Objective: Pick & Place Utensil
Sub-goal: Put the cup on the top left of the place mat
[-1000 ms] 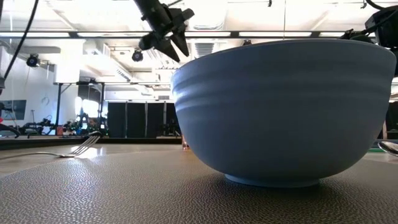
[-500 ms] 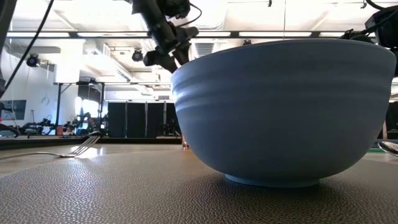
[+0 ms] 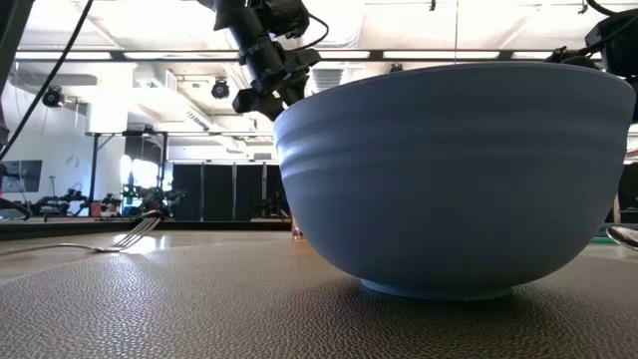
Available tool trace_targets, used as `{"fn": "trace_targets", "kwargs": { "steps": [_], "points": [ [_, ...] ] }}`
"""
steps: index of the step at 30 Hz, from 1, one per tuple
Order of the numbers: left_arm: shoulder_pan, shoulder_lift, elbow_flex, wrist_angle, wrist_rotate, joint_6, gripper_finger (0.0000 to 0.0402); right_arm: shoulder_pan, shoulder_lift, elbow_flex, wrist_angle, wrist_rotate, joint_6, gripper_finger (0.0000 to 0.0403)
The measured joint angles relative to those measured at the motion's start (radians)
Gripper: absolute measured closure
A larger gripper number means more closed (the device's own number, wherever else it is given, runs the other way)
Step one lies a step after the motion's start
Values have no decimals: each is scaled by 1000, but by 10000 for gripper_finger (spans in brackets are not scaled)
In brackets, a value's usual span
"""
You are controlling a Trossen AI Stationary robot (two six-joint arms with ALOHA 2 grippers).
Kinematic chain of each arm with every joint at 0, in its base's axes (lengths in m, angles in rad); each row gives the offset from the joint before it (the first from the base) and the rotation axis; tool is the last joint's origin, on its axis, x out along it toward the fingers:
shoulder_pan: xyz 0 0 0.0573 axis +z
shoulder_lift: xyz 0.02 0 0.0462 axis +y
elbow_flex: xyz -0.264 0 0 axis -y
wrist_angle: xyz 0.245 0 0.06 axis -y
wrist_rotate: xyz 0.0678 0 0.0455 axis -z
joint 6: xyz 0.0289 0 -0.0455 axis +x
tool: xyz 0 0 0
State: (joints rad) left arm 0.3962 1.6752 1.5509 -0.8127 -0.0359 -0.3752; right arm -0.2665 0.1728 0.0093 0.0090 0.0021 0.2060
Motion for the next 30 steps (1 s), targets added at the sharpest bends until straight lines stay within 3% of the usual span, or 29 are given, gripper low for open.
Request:
{"fn": "trace_targets", "kwargs": {
  "steps": [24, 30],
  "points": [
    [-21, 1, -118, 55, 9, 18, 219, 0, 0, 0, 0, 0, 0, 394],
    [-21, 1, -118, 57, 9, 19, 261, 0, 0, 0, 0, 0, 0, 394]
  ]
}}
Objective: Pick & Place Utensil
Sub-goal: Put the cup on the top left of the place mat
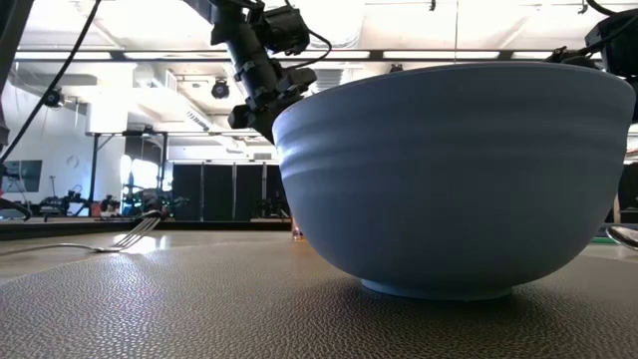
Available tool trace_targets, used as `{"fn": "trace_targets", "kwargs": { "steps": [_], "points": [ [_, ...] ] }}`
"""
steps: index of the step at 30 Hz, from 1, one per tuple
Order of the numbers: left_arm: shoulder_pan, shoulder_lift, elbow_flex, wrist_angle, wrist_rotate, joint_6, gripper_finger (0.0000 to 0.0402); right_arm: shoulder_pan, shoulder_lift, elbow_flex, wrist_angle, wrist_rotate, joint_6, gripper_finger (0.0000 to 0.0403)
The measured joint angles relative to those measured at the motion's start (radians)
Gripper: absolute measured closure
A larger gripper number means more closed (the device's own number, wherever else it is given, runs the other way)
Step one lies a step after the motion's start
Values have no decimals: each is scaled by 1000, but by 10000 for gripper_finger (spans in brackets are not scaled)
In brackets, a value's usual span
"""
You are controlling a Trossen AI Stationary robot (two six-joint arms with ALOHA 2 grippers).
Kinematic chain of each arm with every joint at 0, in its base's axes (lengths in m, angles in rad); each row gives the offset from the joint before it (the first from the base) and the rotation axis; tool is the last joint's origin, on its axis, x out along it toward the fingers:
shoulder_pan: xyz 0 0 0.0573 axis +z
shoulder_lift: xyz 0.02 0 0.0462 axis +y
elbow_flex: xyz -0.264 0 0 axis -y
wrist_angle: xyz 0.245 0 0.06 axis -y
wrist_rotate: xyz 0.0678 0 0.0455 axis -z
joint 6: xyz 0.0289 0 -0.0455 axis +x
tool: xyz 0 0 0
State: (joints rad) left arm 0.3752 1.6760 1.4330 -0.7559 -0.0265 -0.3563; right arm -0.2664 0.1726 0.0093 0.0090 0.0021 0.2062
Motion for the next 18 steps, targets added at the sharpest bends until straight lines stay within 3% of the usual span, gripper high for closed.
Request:
{"fn": "trace_targets", "kwargs": {
  "steps": [8, 18],
  "points": [
    [0, 0, 0, 1, 1, 64, 387, 0, 0, 0, 0, 0, 0, 394],
    [-4, -16, 1, -5, -2, 104, 397, 0, 0, 0, 0, 0, 0, 394]
  ]
}}
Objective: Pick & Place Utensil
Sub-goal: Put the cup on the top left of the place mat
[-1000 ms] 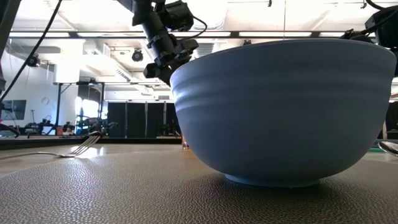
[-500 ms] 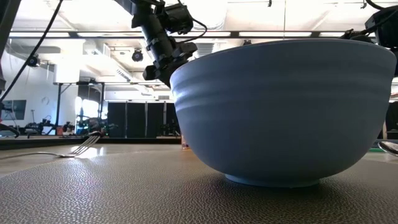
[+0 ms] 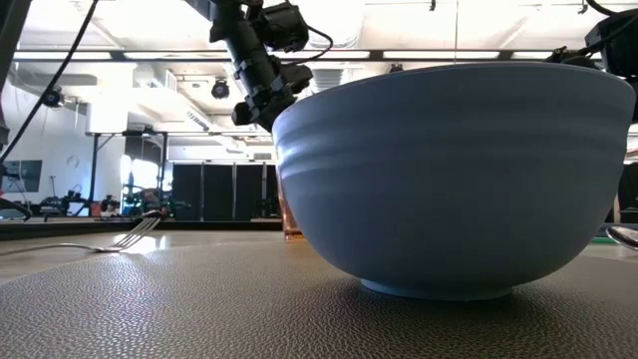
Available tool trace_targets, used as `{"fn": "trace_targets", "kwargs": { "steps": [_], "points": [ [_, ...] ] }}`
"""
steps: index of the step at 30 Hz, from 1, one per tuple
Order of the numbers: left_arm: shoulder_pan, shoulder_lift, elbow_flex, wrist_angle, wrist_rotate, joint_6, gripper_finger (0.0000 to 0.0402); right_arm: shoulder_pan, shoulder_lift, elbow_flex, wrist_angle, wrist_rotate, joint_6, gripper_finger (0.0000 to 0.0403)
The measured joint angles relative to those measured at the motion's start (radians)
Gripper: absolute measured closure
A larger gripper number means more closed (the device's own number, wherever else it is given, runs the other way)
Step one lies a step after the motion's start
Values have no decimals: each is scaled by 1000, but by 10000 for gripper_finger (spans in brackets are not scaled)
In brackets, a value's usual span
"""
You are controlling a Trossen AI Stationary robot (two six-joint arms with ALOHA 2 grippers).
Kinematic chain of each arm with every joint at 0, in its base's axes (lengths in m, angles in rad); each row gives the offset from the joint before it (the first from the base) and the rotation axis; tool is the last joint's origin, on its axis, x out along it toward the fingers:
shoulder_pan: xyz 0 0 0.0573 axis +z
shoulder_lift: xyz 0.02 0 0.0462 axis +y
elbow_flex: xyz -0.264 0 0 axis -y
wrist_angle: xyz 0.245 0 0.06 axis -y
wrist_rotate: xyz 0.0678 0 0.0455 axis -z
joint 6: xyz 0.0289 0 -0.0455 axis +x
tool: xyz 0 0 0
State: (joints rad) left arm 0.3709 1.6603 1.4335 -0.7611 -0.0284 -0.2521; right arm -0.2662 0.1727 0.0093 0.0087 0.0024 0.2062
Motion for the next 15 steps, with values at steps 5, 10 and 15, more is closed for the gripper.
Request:
{"fn": "trace_targets", "kwargs": {
  "steps": [5, 10, 15],
  "points": [
    [-8, -44, 23, -24, 2, 15, 398, 0, 0, 0, 0, 0, 0, 394],
    [-25, -90, 77, -143, 3, 15, 399, 0, 0, 0, 0, 0, 0, 394],
    [-76, -132, 138, -276, 5, 10, 399, 0, 0, 0, 0, 0, 0, 394]
  ]
}}
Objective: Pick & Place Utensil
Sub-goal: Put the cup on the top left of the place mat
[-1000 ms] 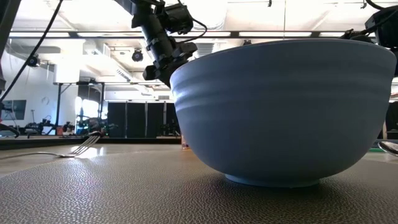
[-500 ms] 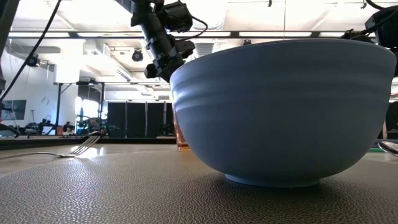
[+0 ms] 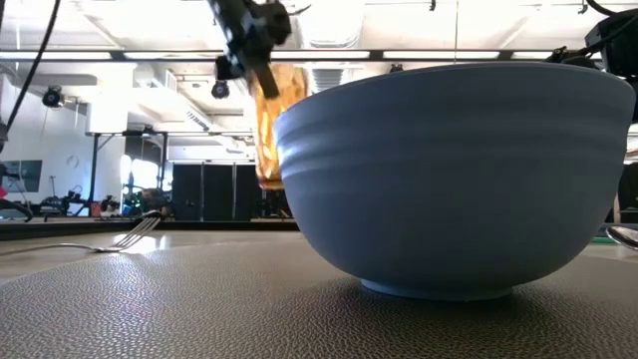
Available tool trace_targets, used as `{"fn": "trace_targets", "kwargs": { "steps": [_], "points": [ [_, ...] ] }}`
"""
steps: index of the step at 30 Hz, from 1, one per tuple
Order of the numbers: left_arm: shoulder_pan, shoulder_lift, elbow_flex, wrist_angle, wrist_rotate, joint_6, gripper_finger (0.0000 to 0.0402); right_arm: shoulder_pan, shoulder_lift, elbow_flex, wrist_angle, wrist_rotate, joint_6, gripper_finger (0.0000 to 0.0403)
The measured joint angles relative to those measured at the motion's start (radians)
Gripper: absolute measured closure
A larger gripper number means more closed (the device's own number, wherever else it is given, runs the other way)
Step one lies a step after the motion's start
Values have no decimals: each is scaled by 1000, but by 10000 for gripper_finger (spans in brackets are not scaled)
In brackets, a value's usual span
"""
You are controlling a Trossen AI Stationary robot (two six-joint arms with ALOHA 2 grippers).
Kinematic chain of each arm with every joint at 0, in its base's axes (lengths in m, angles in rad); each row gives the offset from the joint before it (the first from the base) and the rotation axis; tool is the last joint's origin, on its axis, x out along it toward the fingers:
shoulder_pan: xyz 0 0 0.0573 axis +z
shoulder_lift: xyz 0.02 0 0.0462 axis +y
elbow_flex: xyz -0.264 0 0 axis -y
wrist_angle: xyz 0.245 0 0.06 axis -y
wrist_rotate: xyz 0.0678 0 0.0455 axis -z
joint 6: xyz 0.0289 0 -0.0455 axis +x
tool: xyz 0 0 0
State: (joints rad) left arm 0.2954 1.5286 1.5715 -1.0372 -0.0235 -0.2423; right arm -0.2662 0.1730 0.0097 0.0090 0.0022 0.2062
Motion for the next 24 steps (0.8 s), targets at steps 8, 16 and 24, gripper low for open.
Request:
{"fn": "trace_targets", "kwargs": {
  "steps": [8, 16, 24],
  "points": [
    [-156, -75, 6, -73, 4, -55, 400, 0, 0, 0, 0, 0, 0, 394],
    [-284, -69, -46, -54, 3, -135, 400, 0, 0, 0, 0, 0, 0, 394],
    [-357, -62, -144, 40, -1, -172, 399, 0, 0, 0, 0, 0, 0, 394]
  ]
}}
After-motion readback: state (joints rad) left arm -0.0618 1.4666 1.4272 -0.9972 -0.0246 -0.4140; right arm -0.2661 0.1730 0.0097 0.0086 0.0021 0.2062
